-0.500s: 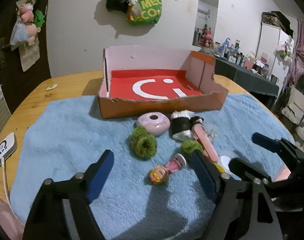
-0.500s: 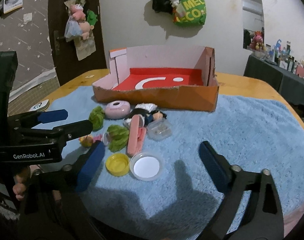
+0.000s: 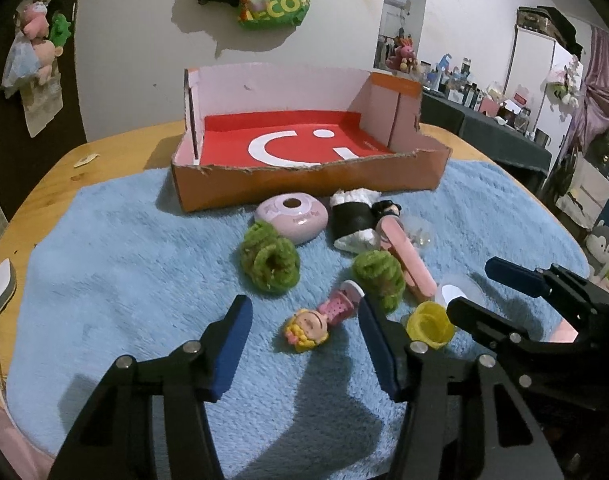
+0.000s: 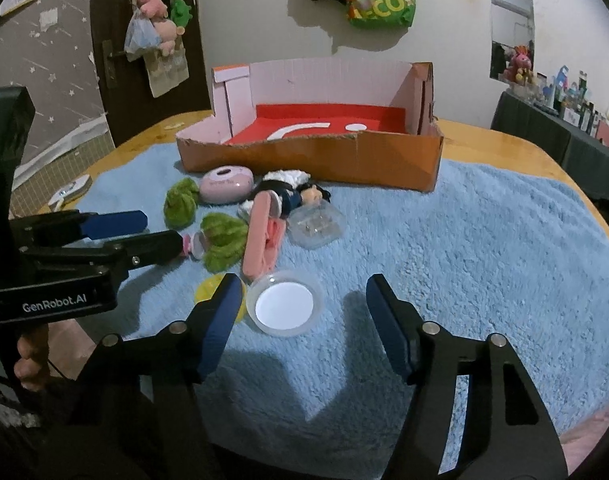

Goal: Organize objects
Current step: 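Grasp the pink-hat doll with the left tool while the right tool grasps the white container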

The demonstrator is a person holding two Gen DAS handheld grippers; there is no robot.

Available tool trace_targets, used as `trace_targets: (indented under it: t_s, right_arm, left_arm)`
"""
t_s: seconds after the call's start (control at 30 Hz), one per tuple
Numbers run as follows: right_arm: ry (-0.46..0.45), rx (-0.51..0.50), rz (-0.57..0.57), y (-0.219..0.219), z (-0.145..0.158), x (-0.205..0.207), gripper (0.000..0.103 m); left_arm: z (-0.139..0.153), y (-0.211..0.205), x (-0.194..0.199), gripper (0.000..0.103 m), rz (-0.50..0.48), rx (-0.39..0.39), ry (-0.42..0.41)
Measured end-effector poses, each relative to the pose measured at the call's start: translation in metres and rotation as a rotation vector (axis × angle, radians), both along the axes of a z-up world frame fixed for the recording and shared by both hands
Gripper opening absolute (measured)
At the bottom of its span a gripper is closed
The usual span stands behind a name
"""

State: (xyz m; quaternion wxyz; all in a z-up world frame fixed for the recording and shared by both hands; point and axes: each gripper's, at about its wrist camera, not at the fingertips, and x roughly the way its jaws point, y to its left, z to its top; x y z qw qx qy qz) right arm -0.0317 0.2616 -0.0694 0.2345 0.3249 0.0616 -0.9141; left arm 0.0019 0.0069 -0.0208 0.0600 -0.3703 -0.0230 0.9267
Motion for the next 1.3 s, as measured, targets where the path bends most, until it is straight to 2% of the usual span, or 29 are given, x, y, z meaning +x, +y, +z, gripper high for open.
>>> trace_targets:
  t_s: [0.13,0.23,0.43,0.5,0.6,0.63,0.73,1.3]
  right_arm:
    - [0.018,0.048,-0.007,-0.002,-0.003,0.004,0.063]
    - [0.012,0.075,-0.009,-0.004,-0.007,0.003,0.06]
    - [-0.006,0.049,-0.005,-0.003,-0.009,-0.004,0.06]
    - [-0.01,0.038,0.0,-0.004,-0.01,-0.006,0.059]
    - [-0.01,0.03,0.019,-0.006,-0.01,-0.006,0.047]
    - [-0.008,0.029,0.026,-0.007,-0.01,-0.006,0.039]
    - [-0.006,0.031,0.039,-0.008,-0.01,-0.004,0.039]
    - [-0.003,-0.025,0.056,-0.008,0.007,-0.012,0.039]
  left_arm:
    - [-0.004,0.001,-0.002,0.058,-0.007,-0.003,-0.012]
    - [-0.009,0.001,-0.006,0.053,-0.013,-0.004,-0.034]
    - [-0.011,0.003,-0.009,0.052,-0.018,-0.013,-0.028]
    - [-0.011,0.004,-0.009,0.049,-0.021,-0.015,-0.025]
    - [-0.01,0.005,-0.009,0.038,-0.027,-0.012,-0.021]
    - [-0.01,0.005,-0.01,0.033,-0.027,-0.01,-0.018]
    - [-0.01,0.007,-0.01,0.023,-0.041,-0.01,-0.016]
    - [0.003,0.011,-0.001,0.023,-0.042,-0.022,0.026]
